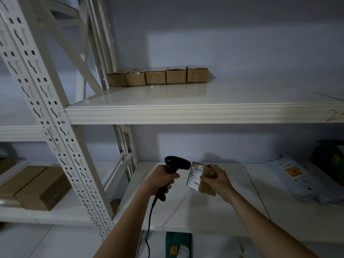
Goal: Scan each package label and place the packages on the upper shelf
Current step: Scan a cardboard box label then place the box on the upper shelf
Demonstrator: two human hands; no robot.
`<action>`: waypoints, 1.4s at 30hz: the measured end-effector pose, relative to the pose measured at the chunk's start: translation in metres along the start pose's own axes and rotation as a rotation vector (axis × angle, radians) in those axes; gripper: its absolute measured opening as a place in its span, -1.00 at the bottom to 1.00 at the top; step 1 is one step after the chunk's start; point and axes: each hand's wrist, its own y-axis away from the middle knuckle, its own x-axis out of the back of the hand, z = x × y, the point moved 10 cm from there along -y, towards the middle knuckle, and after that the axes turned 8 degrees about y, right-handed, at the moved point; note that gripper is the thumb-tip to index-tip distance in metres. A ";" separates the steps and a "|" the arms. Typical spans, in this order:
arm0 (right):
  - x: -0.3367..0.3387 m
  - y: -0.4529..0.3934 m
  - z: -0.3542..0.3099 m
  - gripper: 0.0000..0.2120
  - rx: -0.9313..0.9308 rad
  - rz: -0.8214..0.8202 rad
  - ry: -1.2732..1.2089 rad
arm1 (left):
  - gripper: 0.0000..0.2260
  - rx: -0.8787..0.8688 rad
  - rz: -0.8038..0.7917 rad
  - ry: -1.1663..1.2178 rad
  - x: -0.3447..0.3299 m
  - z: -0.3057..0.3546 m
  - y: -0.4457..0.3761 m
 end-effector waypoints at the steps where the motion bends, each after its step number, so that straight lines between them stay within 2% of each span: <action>1: 0.000 0.000 0.000 -0.63 -0.002 -0.001 0.004 | -0.89 0.000 0.003 0.000 0.000 0.000 0.000; 4: 0.000 0.000 0.001 -0.63 -0.005 -0.006 0.011 | -0.84 0.006 0.014 -0.005 0.002 -0.002 0.000; 9: 0.002 0.001 0.001 -0.62 -0.013 -0.004 0.024 | -0.90 -0.004 0.015 -0.015 0.005 -0.001 0.000; 13: 0.002 0.002 0.000 -0.61 -0.019 0.000 0.046 | -0.78 0.009 0.017 -0.024 0.007 -0.003 0.000; 19: 0.001 0.003 -0.003 -0.63 0.001 -0.009 0.034 | -0.91 0.007 0.006 -0.039 0.006 -0.002 0.000; 34: -0.001 0.004 -0.004 -0.64 -0.026 -0.013 0.042 | -0.91 -0.018 0.041 -0.019 0.014 -0.003 -0.001; 39: -0.003 0.005 0.002 -0.67 -0.079 -0.008 0.014 | -0.75 0.003 0.068 0.137 0.016 -0.022 -0.006; 42: -0.002 0.006 0.011 -0.67 -0.125 0.009 -0.015 | -0.79 0.041 0.084 0.320 0.013 -0.049 -0.011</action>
